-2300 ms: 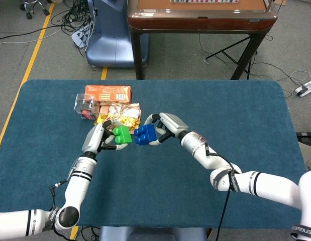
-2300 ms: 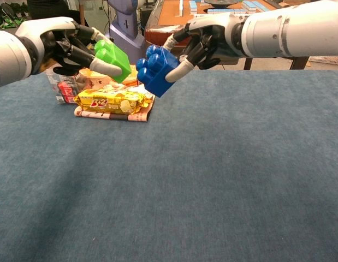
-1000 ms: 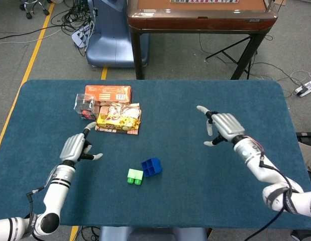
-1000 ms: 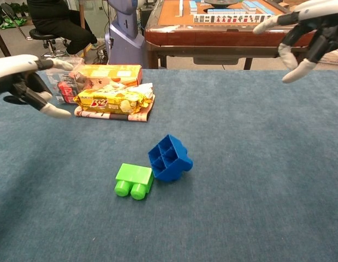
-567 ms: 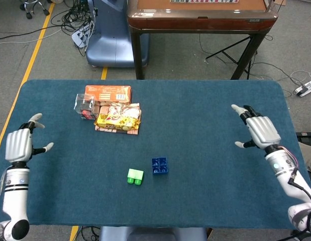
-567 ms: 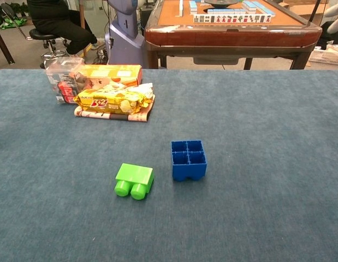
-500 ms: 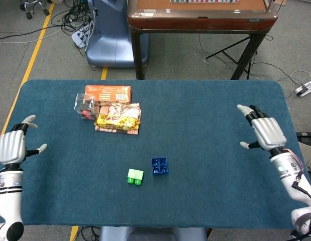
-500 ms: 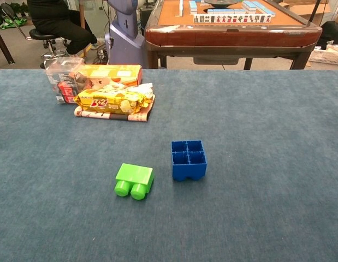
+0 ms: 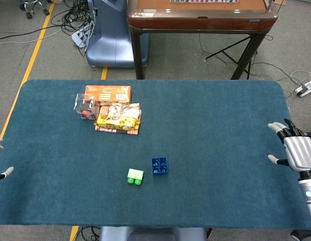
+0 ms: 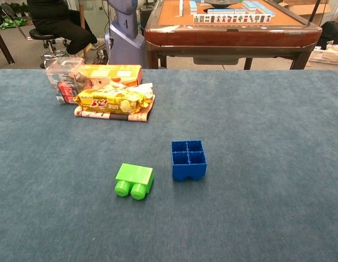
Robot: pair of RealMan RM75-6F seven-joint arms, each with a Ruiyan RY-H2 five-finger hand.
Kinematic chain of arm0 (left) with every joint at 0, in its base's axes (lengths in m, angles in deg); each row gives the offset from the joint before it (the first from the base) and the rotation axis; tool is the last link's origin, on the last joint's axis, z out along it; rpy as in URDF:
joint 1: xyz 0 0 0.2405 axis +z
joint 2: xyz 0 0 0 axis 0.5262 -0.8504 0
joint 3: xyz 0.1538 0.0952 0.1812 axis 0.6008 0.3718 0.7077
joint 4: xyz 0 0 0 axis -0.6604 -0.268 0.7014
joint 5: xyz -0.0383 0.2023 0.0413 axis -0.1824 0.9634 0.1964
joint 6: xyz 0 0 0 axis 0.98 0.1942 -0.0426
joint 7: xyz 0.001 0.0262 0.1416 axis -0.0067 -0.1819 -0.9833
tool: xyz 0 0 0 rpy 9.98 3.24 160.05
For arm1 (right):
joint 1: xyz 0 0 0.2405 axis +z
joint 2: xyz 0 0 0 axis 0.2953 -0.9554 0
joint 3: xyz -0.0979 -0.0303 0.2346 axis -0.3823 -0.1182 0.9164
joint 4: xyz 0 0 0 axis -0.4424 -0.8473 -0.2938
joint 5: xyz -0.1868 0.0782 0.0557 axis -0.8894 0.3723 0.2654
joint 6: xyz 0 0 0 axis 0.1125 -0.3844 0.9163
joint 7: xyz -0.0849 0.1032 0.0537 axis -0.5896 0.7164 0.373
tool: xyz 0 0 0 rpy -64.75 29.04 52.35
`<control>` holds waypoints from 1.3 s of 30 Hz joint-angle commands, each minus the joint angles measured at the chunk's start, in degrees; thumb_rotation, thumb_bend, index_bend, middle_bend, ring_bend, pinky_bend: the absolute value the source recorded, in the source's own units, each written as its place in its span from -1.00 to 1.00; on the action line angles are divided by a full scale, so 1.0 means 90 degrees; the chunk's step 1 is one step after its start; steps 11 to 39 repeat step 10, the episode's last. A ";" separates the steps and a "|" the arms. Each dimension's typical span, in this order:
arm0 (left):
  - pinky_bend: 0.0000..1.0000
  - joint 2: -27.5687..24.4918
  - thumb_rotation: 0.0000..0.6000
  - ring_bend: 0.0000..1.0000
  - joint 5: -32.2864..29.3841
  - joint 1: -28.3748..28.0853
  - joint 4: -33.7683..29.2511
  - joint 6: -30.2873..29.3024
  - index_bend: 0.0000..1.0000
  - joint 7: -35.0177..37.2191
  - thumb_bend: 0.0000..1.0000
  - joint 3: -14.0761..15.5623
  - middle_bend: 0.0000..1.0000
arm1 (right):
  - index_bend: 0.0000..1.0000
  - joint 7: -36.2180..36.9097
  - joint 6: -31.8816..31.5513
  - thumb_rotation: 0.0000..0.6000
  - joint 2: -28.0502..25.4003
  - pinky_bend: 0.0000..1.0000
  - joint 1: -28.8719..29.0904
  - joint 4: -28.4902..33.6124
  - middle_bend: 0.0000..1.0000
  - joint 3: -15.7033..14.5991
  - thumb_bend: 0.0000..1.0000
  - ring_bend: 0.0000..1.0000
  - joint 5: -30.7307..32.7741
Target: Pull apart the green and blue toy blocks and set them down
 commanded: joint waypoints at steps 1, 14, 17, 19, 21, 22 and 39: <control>-0.05 0.0066 1.00 -0.44 0.0095 0.0106 0.0103 -0.0073 -0.47 0.0053 -0.96 0.0034 -0.32 | -0.58 -0.0013 -0.0077 1.00 0.0003 -0.47 -0.0098 -0.0029 -0.58 -0.0012 -1.00 -0.72 -0.0070; -0.05 0.0235 1.00 -0.44 0.0370 0.0165 0.0321 0.0263 -0.45 -0.0074 -0.96 0.0072 -0.32 | -0.58 0.0035 -0.0222 1.00 -0.0106 -0.47 -0.0395 0.0125 -0.58 0.0103 -1.00 -0.72 -0.0156; -0.05 0.0235 1.00 -0.44 0.0370 0.0165 0.0321 0.0263 -0.45 -0.0074 -0.96 0.0072 -0.32 | -0.58 0.0035 -0.0222 1.00 -0.0106 -0.47 -0.0395 0.0125 -0.58 0.0103 -1.00 -0.72 -0.0156; -0.05 0.0235 1.00 -0.44 0.0370 0.0165 0.0321 0.0263 -0.45 -0.0074 -0.96 0.0072 -0.32 | -0.58 0.0035 -0.0222 1.00 -0.0106 -0.47 -0.0395 0.0125 -0.58 0.0103 -1.00 -0.72 -0.0156; -0.05 0.0235 1.00 -0.44 0.0370 0.0165 0.0321 0.0263 -0.45 -0.0074 -0.96 0.0072 -0.32 | -0.58 0.0035 -0.0222 1.00 -0.0106 -0.47 -0.0395 0.0125 -0.58 0.0103 -1.00 -0.72 -0.0156; -0.05 0.0235 1.00 -0.44 0.0370 0.0165 0.0321 0.0263 -0.45 -0.0074 -0.96 0.0072 -0.32 | -0.58 0.0035 -0.0222 1.00 -0.0106 -0.47 -0.0395 0.0125 -0.58 0.0103 -1.00 -0.72 -0.0156; -0.05 0.0235 1.00 -0.44 0.0370 0.0165 0.0321 0.0263 -0.45 -0.0074 -0.96 0.0072 -0.32 | -0.58 0.0035 -0.0222 1.00 -0.0106 -0.47 -0.0395 0.0125 -0.58 0.0103 -1.00 -0.72 -0.0156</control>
